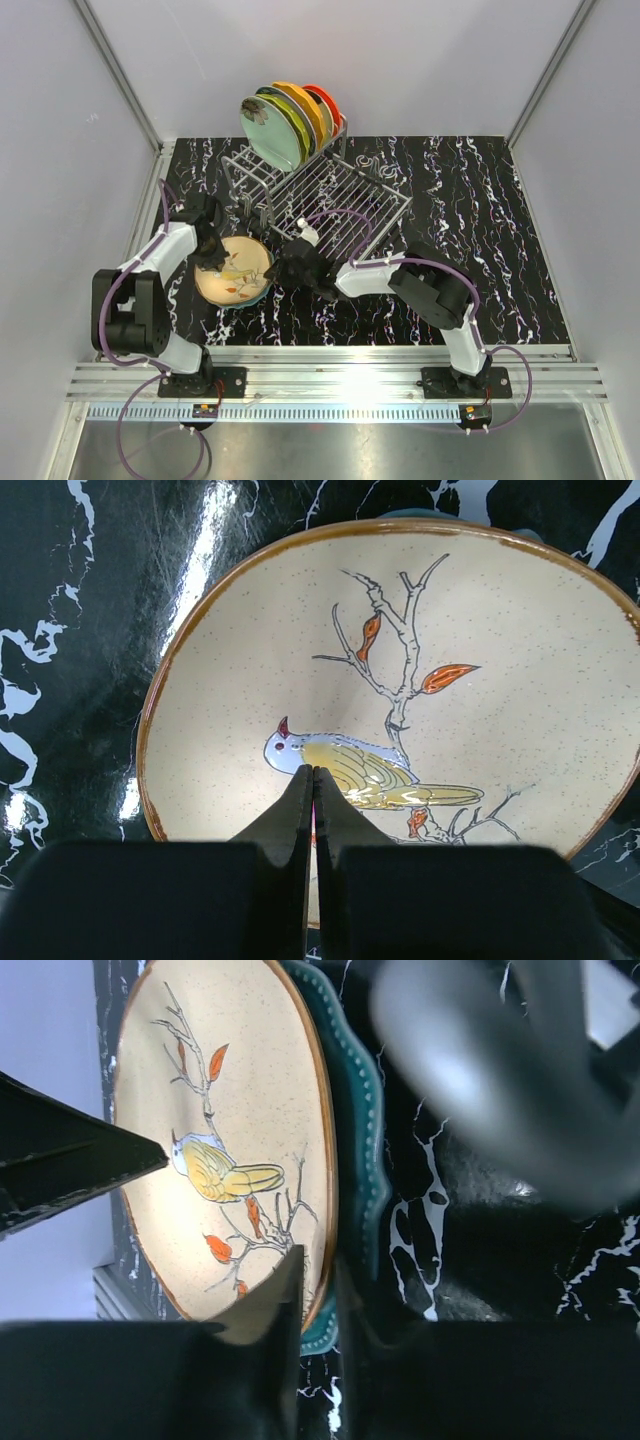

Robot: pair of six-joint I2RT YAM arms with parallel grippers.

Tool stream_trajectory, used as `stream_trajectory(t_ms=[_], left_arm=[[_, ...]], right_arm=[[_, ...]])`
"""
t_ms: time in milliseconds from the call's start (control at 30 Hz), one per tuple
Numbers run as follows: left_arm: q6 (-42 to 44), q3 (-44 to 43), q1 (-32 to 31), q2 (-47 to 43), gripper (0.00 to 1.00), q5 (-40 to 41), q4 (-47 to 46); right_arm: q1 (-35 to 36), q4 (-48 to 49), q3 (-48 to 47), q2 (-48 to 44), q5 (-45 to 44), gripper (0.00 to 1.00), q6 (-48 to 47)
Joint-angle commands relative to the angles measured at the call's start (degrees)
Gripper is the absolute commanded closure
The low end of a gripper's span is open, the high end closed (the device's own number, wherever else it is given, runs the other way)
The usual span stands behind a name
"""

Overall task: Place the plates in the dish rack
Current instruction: Grab a plate with the right arm

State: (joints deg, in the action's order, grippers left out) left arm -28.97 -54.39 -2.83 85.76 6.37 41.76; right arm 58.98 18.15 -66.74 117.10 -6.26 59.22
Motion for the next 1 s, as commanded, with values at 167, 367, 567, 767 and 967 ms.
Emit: stream_trajectory(t_ms=[167, 367, 567, 767, 967], left_arm=[[0.23, -0.98, 0.19, -4.63, 1.0, -0.66, -1.86], [0.41, -1.6, 0.19, -6.56, 1.0, 2.32, -1.07], [0.14, -2.47, 1.42, -6.04, 1.0, 4.96, -0.1], [-0.29, -3.17, 1.86, -4.29, 1.0, 6.55, 0.78], [-2.22, -3.88, 1.95, -2.09, 1.0, 7.08, 1.57]], right_arm=[[0.7, -2.94, -0.94, -1.07, -2.35, 0.95, -0.24], [0.87, -4.7, 0.46, -6.25, -4.46, 1.0, -1.57], [0.96, -5.93, 3.89, -12.76, -5.51, 1.0, -1.13], [0.96, -6.38, 7.06, -15.06, -5.6, 1.0, -0.34], [0.87, -4.27, 9.96, -15.58, -4.9, 1.0, 1.16]])
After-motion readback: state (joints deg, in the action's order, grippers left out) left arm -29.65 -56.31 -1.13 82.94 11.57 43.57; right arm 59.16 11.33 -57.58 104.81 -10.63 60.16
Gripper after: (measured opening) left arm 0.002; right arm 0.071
